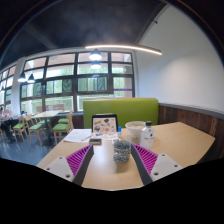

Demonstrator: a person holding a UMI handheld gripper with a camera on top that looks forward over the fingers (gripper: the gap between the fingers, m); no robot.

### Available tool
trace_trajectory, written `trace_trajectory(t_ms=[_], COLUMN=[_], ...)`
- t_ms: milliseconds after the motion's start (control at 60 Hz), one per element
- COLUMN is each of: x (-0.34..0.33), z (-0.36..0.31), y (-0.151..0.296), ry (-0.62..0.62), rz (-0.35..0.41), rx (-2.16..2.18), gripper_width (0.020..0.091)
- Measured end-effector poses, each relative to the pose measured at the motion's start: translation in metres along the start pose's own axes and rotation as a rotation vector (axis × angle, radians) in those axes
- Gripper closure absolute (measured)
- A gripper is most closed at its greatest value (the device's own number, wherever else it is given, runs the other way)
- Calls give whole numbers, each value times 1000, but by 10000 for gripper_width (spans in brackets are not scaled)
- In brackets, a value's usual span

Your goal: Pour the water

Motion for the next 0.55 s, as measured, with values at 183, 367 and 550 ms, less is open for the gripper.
trace_trajectory(t_ms=[183,367,550], x=[-32,-48,-49], z=[-41,-61,-67], y=[8,7,-1], ry=[52,73,87], rz=[5,5,0], rx=[6,-20,-7], gripper_width=[279,277,275])
Point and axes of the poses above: the point between the fingertips, and its own axes, seen from behind it with the camera up: z to the right, y up, x forward, the way the camera looks, the point moved 6 cm from there along -x, backward, against the way the camera looks, and after that the axes turned 8 degrees about -x, right-handed, at the moved point
